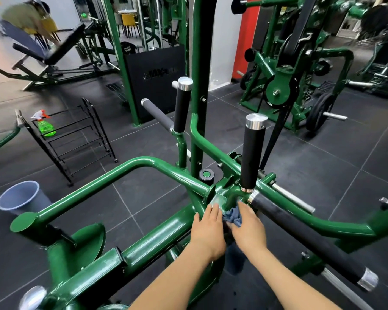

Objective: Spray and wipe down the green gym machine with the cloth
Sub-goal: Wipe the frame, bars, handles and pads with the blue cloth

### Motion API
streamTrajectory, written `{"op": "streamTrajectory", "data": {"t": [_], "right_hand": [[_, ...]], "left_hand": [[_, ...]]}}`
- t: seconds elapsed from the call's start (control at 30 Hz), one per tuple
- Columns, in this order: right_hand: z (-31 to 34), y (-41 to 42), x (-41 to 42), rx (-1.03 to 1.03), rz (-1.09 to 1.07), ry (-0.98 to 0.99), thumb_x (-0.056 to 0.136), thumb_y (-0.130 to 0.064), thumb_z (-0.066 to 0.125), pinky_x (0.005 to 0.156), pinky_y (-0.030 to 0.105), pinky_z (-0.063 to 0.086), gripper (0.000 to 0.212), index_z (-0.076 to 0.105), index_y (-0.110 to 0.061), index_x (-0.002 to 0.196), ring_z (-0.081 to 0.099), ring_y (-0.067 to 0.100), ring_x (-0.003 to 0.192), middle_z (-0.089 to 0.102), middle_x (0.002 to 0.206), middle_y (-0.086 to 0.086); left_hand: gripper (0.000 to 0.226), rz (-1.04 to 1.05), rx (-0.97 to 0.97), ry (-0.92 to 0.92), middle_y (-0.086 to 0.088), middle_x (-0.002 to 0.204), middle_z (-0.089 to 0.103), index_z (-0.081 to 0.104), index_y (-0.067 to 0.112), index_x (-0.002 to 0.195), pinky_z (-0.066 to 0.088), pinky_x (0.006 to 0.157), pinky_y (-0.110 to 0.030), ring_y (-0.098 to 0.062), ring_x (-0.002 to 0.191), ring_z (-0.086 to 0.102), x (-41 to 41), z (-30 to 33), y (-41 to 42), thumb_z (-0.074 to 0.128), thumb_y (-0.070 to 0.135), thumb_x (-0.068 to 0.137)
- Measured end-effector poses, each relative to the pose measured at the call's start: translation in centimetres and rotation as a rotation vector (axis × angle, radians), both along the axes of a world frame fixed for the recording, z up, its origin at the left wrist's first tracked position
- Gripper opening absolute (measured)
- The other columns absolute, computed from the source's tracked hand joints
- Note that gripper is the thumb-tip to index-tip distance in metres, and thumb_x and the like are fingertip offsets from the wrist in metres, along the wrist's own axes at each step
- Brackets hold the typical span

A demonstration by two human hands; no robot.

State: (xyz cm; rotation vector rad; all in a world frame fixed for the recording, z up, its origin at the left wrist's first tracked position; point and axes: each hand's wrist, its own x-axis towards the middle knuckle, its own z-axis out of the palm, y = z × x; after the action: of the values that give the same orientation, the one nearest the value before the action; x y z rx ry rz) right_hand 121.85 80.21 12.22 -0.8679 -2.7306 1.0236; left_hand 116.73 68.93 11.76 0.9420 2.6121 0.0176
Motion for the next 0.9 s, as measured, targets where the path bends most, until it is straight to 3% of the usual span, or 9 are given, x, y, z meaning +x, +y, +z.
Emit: {"op": "streamTrajectory", "data": {"t": [0.1,0.2,0.27,0.4,0.53,0.67,0.77,0.9], "right_hand": [[-0.4,-0.6,1.4,0.037,0.008,0.051,0.087,-0.01,0.061,0.094,0.036,0.045,0.045,0.054,-0.02,0.131,0.055,0.024,0.116,0.059,0.129,-0.002],[0.2,1.1,-0.1,-0.05,-0.055,0.008,0.088,-0.015,0.062,0.088,0.03,0.045,0.037,0.057,-0.019,0.125,0.059,0.024,0.111,0.065,0.114,0.001],[1.0,1.9,-1.7,-0.079,-0.054,-0.139,0.092,-0.023,0.06,0.089,0.028,0.042,0.034,0.055,-0.013,0.124,0.057,0.027,0.116,0.062,0.122,0.008],[2.0,2.2,-3.0,-0.153,0.118,-0.228,0.09,-0.026,0.064,0.097,0.023,0.035,0.059,0.038,-0.016,0.142,0.046,0.02,0.13,0.05,0.142,0.002],[0.8,0.8,-2.2,-0.088,-0.045,-0.068,0.087,-0.025,0.069,0.1,0.029,0.038,0.058,0.045,-0.017,0.139,0.049,0.023,0.128,0.054,0.138,0.001],[-0.2,-0.4,0.0,-0.067,-0.1,0.075,0.084,-0.018,0.072,0.088,0.03,0.042,0.04,0.057,-0.015,0.121,0.054,0.025,0.115,0.058,0.123,0.002],[0.6,0.7,-1.0,-0.098,-0.015,-0.039,0.085,-0.02,0.07,0.093,0.027,0.039,0.054,0.048,-0.017,0.135,0.052,0.023,0.121,0.054,0.134,0.002],[2.0,1.9,-4.2,-0.127,0.041,-0.325,0.088,-0.029,0.064,0.095,0.028,0.041,0.049,0.046,-0.018,0.133,0.052,0.026,0.123,0.054,0.136,0.006]], "left_hand": [[0.083,0.003,-0.051,0.002,-0.005,0.161,-0.015,-0.006,0.008,0.154,0.011,0.12,-0.049,-0.021,0.148,-0.014,0.1,0.4,0.2,0.048,0.025,0.092],[0.084,-0.003,-0.073,-0.005,-0.005,0.16,-0.018,-0.008,0.007,0.153,0.023,0.116,-0.047,-0.021,0.148,-0.015,0.2,0.3,0.4,0.048,0.025,0.093],[0.085,-0.001,-0.081,-0.002,-0.004,0.16,-0.019,-0.008,0.007,0.153,0.03,0.113,-0.045,-0.02,0.148,-0.015,0.2,0.3,0.4,0.048,0.022,0.091],[0.086,-0.012,-0.066,-0.031,-0.002,0.16,-0.019,-0.009,0.009,0.153,0.033,0.11,-0.044,-0.018,0.148,-0.016,-0.1,0.7,0.3,0.047,0.02,0.089],[0.086,-0.01,-0.029,-0.048,0.001,0.16,-0.019,-0.007,0.012,0.154,0.035,0.108,-0.042,-0.016,0.148,-0.016,-0.3,0.4,-0.1,0.047,0.017,0.088],[0.086,-0.024,-0.022,-0.075,0.005,0.16,-0.02,-0.007,0.014,0.154,0.039,0.106,-0.041,-0.013,0.147,-0.016,-0.7,0.8,-0.3,0.046,0.014,0.087],[0.086,-0.027,-0.03,-0.078,0.005,0.16,-0.02,-0.008,0.013,0.154,0.04,0.105,-0.041,-0.013,0.147,-0.016,-0.8,1.0,-0.3,0.046,0.015,0.087],[0.087,-0.021,-0.037,-0.086,0.006,0.159,-0.02,-0.009,0.014,0.154,0.041,0.104,-0.04,-0.011,0.147,-0.017,-1.0,0.8,-0.2,0.045,0.01,0.086]]}}
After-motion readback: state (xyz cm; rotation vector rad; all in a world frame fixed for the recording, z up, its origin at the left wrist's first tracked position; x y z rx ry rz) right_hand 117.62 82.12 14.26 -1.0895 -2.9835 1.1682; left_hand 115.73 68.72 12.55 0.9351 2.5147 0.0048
